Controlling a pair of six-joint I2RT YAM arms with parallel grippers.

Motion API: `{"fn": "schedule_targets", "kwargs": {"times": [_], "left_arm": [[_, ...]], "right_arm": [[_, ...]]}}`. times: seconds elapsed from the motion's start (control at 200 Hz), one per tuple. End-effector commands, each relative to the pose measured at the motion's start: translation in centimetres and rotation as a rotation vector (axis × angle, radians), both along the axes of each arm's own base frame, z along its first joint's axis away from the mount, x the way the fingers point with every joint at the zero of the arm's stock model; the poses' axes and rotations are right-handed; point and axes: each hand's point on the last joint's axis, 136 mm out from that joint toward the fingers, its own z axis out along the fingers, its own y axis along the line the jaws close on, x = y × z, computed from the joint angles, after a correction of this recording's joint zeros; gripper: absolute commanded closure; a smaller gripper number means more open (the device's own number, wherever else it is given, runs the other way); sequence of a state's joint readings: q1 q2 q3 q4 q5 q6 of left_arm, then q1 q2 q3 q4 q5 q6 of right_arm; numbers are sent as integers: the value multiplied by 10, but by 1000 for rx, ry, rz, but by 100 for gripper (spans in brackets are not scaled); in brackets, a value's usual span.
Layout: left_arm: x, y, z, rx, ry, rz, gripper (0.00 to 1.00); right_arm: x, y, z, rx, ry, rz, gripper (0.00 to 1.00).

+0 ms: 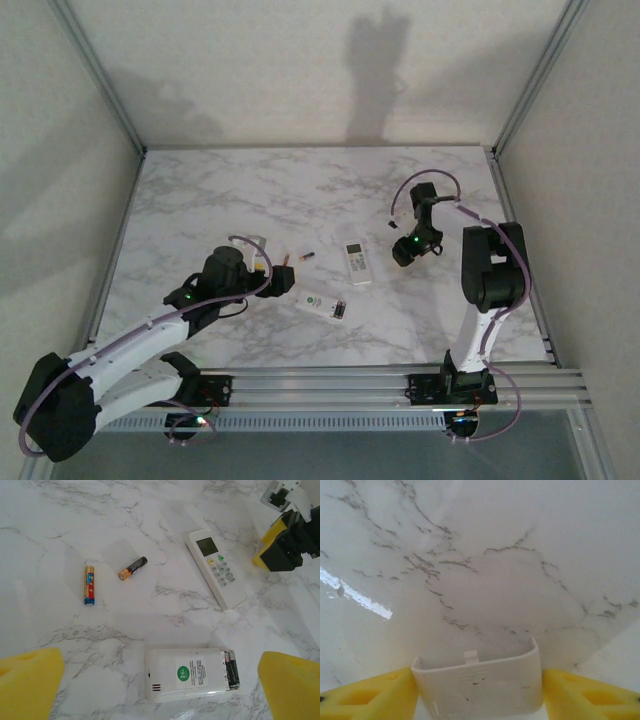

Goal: Load the batteries into the remote control

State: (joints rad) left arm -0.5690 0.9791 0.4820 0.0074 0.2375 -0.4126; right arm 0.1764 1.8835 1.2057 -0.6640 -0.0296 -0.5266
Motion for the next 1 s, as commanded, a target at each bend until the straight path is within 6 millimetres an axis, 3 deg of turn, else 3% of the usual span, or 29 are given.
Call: {"fn": "schedule_targets", "kwargs": {"times": [0.0, 0.22, 0.446, 0.606, 0.751, 0.866, 0.996], "left_arm": [[5, -4, 12, 8, -47, -13, 1], [4, -2, 11, 15, -47, -9, 0], [3, -1, 11, 12, -59, -8, 1], [6, -1, 13, 19, -74, -10, 1], [7, 0, 15, 25, -86, -8, 1], [6, 1, 16, 20, -90, -7, 1], [4, 1, 13, 19, -85, -7, 1]], "right_arm": [[-16, 0, -18, -5, 45, 44, 41], [-16, 5, 6, 20, -48, 74, 46], [-22, 25, 71, 84, -256, 132, 52], [-56, 63, 105, 186, -307, 209, 53], [-105, 107, 123, 283, -322, 324, 53], [-139, 132, 122, 338, -339, 432, 53], [-163, 144, 101, 306, -290, 527, 53]]}}
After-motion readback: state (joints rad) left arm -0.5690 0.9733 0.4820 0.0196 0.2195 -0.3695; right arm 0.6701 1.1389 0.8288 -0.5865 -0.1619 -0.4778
